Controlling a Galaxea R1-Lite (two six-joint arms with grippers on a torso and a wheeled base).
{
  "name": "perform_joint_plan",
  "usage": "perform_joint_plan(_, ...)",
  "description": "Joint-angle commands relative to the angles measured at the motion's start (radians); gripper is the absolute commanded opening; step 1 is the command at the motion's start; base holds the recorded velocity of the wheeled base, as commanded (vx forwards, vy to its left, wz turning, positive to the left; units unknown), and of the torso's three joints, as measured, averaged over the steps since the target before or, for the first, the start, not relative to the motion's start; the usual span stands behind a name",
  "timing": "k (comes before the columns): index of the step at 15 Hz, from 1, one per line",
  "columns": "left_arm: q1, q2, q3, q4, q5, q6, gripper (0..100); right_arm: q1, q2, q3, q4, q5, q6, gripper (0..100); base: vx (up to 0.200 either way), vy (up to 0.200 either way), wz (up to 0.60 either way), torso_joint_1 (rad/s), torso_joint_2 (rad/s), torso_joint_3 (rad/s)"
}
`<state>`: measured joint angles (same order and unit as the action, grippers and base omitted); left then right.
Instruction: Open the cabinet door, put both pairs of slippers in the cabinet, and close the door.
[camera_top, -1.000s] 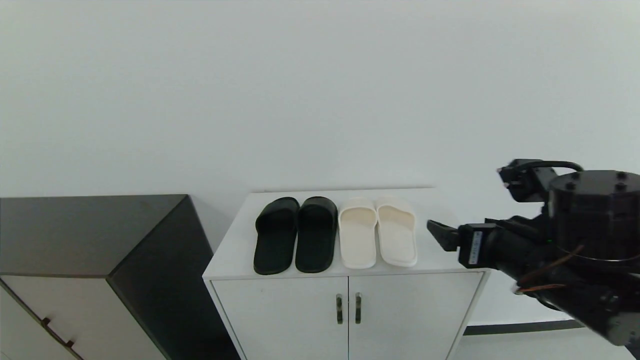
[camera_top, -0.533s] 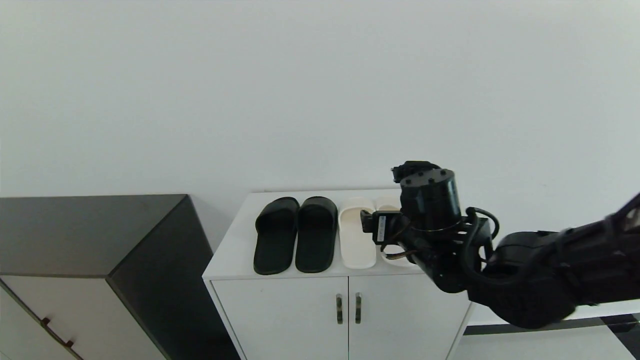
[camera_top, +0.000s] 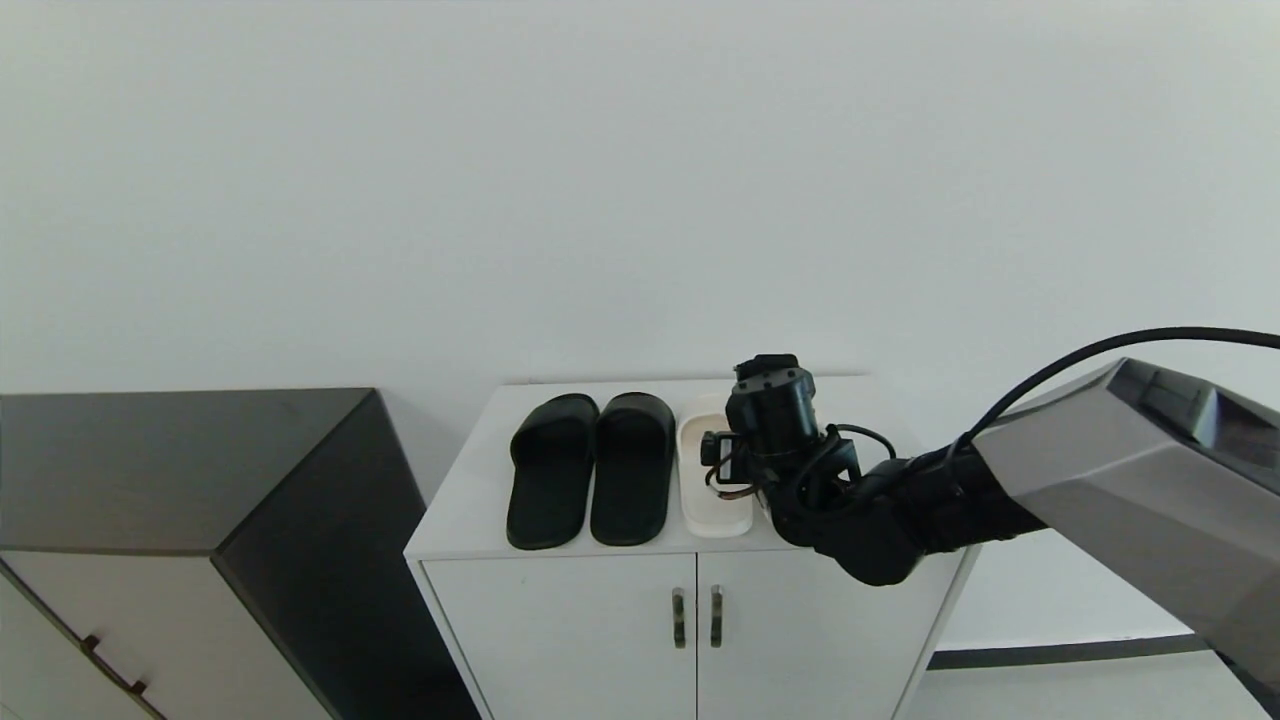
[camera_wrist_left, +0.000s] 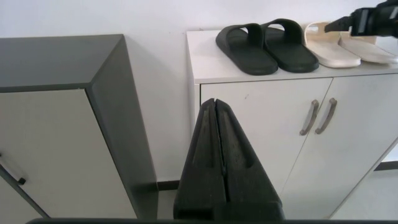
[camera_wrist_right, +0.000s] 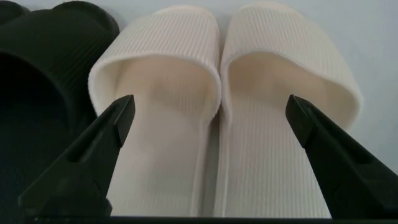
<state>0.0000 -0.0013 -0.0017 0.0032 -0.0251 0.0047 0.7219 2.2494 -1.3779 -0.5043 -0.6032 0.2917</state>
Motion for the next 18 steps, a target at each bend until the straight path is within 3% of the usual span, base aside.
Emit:
perform_joint_plan(1,0.000,0.001,0.000,0.000,0.001,0.000,0,-0.019,0.075,-0.069,0.004,-0.004,-0.009,100,0.000,0.000,0.00,0.000,0.00,0.000)
perform_joint_plan(13,0.000,0.001,0.000,0.000,0.001,-0.002,0,-0.075,0.223,-0.329,0.058,-0.050,-0.045,100,0.000,0.000,0.00,0.000,0.00,0.000)
perform_joint_plan(14,0.000,0.001,0.000,0.000,0.001,-0.002,0,-0.073,0.225,-0.334,0.058,-0.049,-0.046,0,0.000,0.000,0.00,0.000,0.00,0.000)
perform_joint_plan(18,0.000,0.001,0.000,0.000,0.001,-0.002,0,-0.075,0.226,-0.343,0.059,-0.061,-0.046,0,0.000,0.000,0.00,0.000,0.00,0.000)
